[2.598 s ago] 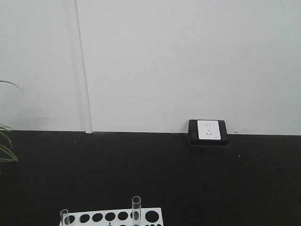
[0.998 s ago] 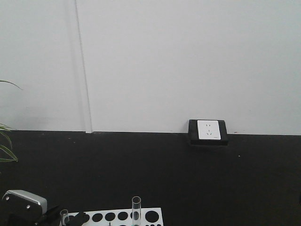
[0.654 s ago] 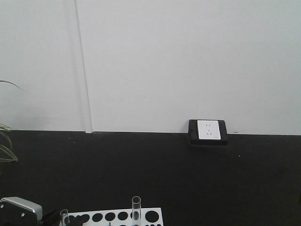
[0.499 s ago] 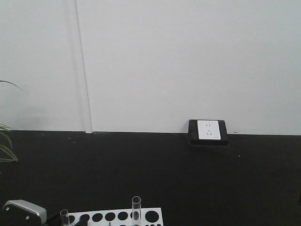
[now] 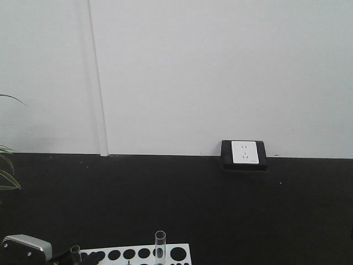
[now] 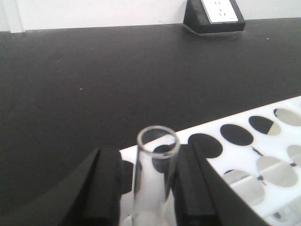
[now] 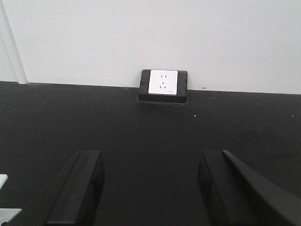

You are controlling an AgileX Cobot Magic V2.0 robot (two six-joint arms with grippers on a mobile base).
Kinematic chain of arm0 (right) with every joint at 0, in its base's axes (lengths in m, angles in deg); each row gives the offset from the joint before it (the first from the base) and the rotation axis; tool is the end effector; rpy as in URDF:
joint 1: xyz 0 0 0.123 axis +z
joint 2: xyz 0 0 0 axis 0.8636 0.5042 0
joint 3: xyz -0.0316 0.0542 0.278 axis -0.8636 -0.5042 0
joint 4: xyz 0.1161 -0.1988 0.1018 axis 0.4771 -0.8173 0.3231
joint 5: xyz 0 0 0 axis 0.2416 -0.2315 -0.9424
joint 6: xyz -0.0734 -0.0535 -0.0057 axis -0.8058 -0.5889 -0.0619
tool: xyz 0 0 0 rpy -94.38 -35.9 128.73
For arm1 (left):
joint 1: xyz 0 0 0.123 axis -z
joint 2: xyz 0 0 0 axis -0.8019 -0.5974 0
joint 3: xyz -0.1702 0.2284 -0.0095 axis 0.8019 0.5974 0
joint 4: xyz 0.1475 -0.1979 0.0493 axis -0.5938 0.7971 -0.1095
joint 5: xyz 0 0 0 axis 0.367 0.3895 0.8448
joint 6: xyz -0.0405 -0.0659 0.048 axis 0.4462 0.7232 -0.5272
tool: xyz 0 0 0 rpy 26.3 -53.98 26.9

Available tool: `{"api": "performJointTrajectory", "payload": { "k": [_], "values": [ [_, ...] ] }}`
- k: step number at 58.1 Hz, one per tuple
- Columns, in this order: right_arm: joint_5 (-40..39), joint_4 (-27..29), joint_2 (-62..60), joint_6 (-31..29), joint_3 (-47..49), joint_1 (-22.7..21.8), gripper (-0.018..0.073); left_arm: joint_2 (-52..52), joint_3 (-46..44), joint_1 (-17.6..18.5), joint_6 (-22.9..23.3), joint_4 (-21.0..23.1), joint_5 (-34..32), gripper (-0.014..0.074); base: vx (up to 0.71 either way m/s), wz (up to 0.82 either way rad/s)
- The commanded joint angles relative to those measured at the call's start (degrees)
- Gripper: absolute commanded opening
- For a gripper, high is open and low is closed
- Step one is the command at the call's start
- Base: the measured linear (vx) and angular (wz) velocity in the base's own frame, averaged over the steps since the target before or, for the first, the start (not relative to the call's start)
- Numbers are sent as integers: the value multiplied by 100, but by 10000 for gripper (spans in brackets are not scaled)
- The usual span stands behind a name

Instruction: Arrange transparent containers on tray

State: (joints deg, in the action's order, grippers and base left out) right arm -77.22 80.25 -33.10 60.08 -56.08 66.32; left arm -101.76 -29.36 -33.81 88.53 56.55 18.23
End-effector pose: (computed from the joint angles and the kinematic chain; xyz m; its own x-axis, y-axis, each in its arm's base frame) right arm 0.1354 0.0147 0.3057 -0.2154 -0.0172 -0.9764 -0.1022 0.9948 0.0050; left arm 0.2424 -0.0879 0.1582 -0.3131 -0.0575 -0.9480 0.3080 0.9380 -0.1587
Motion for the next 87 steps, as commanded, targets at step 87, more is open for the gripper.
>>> {"api": "performJointTrajectory", "payload": {
  "k": [87],
  "values": [
    [-1147, -75, 1084, -78, 198, 1392, 506, 3421, -1150, -255, -1252, 71, 2896, 75, 0, 0]
  ]
}}
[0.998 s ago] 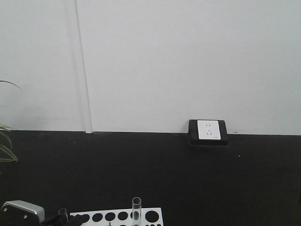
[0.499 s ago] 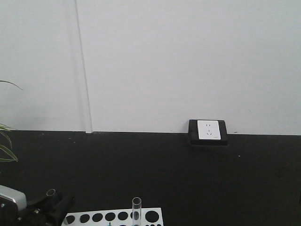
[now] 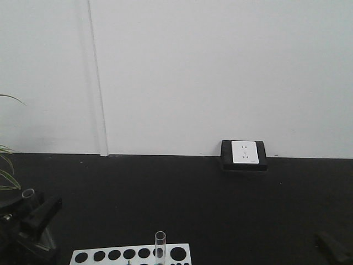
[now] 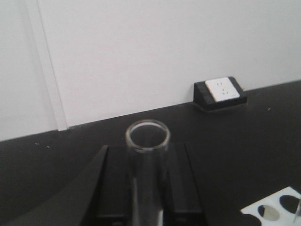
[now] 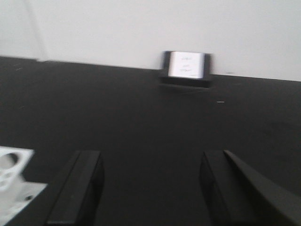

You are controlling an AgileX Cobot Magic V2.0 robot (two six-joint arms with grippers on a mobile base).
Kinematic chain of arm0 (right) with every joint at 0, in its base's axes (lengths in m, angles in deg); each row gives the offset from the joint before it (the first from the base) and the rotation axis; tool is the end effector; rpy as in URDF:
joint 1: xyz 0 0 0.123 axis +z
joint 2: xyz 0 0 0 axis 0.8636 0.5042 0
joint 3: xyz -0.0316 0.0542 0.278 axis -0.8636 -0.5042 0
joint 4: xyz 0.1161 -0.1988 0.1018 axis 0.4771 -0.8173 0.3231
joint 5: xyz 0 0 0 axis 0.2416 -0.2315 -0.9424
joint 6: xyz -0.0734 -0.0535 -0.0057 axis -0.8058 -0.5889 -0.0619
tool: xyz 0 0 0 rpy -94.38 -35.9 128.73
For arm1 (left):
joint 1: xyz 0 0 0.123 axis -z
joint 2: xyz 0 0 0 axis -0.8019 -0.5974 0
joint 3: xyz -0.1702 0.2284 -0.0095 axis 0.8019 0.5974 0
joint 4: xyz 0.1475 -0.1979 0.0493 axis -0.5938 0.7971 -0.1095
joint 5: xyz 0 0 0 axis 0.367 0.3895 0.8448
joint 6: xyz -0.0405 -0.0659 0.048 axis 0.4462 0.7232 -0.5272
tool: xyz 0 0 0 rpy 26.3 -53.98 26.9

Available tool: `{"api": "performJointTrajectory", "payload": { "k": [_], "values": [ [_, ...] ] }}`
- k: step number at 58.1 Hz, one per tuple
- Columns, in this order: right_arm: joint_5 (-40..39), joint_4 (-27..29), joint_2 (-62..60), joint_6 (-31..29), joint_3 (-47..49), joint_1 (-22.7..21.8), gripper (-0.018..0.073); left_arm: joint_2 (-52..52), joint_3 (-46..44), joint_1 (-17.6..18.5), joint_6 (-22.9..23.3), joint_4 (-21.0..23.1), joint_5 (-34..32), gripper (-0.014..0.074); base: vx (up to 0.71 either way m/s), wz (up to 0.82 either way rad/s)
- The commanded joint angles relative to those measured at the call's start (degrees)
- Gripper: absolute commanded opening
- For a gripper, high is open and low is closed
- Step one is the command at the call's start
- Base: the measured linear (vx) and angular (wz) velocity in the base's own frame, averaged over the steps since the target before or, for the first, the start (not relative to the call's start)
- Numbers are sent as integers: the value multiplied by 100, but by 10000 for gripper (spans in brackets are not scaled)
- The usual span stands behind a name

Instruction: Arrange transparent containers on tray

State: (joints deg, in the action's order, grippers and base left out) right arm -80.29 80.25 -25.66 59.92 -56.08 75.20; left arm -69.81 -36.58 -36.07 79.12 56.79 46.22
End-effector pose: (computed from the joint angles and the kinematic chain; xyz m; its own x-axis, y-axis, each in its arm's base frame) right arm 0.1545 0.0422 0.2911 -0.2806 -0.0732 -0.9570 -0.2589 0.9659 0.0020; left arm 0.2070 -0.0651 0.2852 -0.0778 0.0336 -0.9964 0.3060 0.9520 0.0082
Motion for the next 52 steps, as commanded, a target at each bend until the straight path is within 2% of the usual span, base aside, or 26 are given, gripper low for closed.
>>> {"api": "performJointTrajectory", "payload": {
  "k": [1, 6, 11, 24, 33, 43, 52],
  "values": [
    [-958, -75, 422, -62, 198, 608, 506, 231, -459, -30, -352, 47, 136, 75, 0, 0],
    [-1449, -75, 1015, -67, 198, 1201, 506, 239, -547, -30, -392, 47, 212, 75, 0, 0],
    [-1879, -75, 1576, -67, 198, 1597, 508, 239, -547, -30, -380, 47, 282, 75, 0, 0],
    [-3201, -70, 2768, -67, 210, 2284, 554, 239, -547, -30, -380, 47, 336, 75, 0, 0],
    [-3345, -75, 3448, -67, 621, 2524, 588, 232, -547, -30, -380, 47, 337, 75, 0, 0],
    [-3341, -110, 4169, -67, 1329, 2515, 593, 221, -547, -30, -380, 47, 329, 75, 0, 0],
    [-3335, -419, 4614, -17, 1818, 2515, 593, 221, -547, -30, -380, 47, 329, 75, 0, 0]
  ]
}}
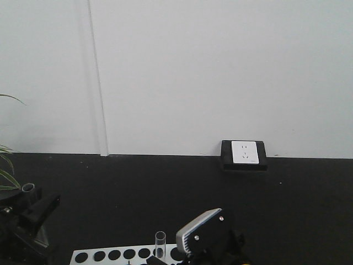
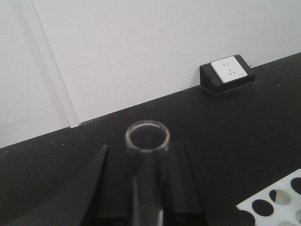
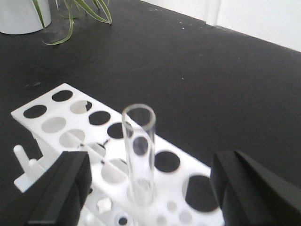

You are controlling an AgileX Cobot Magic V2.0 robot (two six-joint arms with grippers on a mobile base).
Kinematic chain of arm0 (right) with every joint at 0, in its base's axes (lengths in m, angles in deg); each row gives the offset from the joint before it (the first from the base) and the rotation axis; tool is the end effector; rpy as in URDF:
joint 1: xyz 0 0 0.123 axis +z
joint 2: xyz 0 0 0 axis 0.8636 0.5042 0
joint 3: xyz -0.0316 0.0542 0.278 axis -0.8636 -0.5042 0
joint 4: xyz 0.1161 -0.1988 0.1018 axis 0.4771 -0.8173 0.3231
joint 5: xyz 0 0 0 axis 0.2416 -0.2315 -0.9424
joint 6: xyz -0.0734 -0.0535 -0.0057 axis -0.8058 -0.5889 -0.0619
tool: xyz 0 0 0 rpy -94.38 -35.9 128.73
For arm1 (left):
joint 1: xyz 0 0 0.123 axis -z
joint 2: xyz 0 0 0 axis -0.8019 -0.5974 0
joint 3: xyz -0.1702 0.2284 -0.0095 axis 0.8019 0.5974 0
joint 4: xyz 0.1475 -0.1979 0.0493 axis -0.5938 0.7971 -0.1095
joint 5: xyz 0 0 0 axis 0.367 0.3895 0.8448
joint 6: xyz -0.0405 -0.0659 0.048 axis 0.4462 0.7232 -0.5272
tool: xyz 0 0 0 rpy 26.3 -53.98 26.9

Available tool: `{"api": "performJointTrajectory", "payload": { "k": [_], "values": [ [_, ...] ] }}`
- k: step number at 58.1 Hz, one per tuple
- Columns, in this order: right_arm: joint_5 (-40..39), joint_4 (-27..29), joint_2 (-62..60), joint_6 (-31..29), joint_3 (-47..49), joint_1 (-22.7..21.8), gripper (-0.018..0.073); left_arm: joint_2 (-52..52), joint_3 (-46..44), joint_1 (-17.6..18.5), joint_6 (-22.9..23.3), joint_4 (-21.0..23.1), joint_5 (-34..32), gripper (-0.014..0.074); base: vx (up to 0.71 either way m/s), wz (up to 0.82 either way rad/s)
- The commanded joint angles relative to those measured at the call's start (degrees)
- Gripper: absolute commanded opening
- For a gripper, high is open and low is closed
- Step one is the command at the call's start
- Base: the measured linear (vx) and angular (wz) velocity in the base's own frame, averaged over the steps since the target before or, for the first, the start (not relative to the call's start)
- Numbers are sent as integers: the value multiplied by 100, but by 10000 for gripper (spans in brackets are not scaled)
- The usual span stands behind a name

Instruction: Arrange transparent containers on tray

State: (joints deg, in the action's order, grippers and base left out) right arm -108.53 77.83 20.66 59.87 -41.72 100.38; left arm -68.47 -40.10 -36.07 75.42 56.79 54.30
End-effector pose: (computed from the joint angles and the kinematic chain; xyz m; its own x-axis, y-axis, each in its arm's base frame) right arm 0.2409 0.2126 0.2162 -0.2483 -0.2523 -0.9353 -0.6917 0.7221 -0.0112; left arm 0.2074 -0.0649 0.2977 -0.1109 0.1126 -0.9874 0.3113 0.9475 0.0731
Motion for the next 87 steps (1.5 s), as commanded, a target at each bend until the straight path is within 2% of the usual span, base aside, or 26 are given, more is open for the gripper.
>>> {"api": "performJointTrajectory", "payload": {
  "k": [1, 15, 25, 44, 55, 68, 87],
  "values": [
    [-511, -177, 40, -12, 437, -3, 593, 86, -196, -30, -10, 47, -479, 75, 0, 0],
    [-495, -177, 536, -12, 751, -3, 588, 86, -196, -30, -10, 47, -479, 75, 0, 0],
    [-496, -177, 643, -12, 751, -3, 531, 86, -196, -30, -10, 47, -479, 75, 0, 0],
    [-543, -87, 713, -12, 751, -3, 301, 86, -196, -30, -10, 47, -479, 75, 0, 0],
    [-900, -87, 713, -12, 751, -3, 161, 86, -196, -30, -10, 47, -475, 75, 0, 0],
    [-797, -87, 623, 27, 758, -3, -15, 86, -196, -30, -10, 47, -431, 75, 0, 0],
    [-109, 34, -253, 34, 758, -8, -11, 86, -196, -30, -10, 47, -431, 75, 0, 0]
  ]
}}
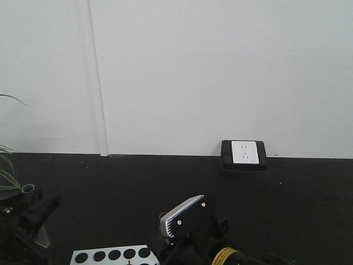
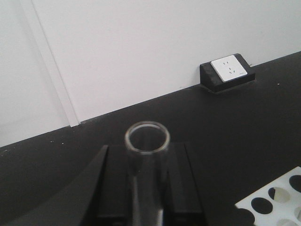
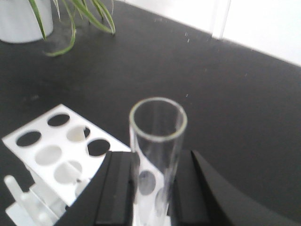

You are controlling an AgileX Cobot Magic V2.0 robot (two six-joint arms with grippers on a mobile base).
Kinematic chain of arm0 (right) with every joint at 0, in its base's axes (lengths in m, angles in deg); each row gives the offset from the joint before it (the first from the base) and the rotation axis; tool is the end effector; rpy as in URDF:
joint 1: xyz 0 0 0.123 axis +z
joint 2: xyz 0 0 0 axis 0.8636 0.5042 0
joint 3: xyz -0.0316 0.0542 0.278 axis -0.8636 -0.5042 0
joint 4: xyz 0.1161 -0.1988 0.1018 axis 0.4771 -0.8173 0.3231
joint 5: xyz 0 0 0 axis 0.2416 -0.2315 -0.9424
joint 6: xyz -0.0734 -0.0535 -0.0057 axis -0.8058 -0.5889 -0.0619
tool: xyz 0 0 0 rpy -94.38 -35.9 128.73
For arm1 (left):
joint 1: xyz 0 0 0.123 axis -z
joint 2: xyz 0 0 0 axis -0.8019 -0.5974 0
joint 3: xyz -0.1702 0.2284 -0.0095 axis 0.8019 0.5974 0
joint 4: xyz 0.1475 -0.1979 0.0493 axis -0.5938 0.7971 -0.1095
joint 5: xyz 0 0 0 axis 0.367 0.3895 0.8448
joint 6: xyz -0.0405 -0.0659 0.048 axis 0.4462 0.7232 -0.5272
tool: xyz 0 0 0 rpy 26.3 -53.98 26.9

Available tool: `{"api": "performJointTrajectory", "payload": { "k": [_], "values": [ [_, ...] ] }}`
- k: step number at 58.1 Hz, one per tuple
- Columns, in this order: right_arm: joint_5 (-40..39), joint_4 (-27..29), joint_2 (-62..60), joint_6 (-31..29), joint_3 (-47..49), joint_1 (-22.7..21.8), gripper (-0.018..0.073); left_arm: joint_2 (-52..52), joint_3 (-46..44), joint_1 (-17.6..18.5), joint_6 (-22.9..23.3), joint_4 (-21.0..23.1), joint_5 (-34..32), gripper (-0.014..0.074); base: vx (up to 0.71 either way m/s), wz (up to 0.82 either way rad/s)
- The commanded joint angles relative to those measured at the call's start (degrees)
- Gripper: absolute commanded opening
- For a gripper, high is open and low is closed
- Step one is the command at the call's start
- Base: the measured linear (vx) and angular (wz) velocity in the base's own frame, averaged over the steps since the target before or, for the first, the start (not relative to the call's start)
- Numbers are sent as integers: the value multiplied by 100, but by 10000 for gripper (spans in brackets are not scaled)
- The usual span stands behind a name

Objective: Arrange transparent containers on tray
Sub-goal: 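Grasp a second clear test tube from the rack with the right gripper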

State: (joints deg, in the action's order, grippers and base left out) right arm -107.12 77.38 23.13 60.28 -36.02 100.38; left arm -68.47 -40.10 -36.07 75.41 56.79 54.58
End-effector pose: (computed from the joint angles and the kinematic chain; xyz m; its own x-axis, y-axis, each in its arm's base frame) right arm 0.2573 0.2267 0.2282 -0.2249 -0.2339 -0.9459 -0.6917 0.7220 -0.0141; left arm 0.2074 -0.0649 0.2973 -0.1155 0.1142 -0.9867 0.3115 0.9474 0.0732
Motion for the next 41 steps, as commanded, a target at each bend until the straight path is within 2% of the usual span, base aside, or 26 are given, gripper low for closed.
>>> {"api": "performJointTrajectory", "payload": {
  "k": [1, 17, 28, 38, 41],
  "values": [
    [-164, 119, -582, -7, 187, -8, -11, 86, -196, -30, -8, 47, -460, 75, 0, 0],
    [814, 669, -1671, -13, 244, -8, -11, 86, -196, -30, -8, 47, -465, 75, 0, 0],
    [1719, 672, -1939, -299, 854, -8, -11, 86, -196, -25, -1, 47, -465, 75, 0, 0],
    [2087, 672, -1949, -297, 1438, -8, -11, 86, -201, -13, 45, 47, -560, 75, 0, 0],
    [2153, 667, -1949, -297, 1584, -8, -11, 86, -247, -7, 196, 47, -559, 75, 0, 0]
  ]
}}
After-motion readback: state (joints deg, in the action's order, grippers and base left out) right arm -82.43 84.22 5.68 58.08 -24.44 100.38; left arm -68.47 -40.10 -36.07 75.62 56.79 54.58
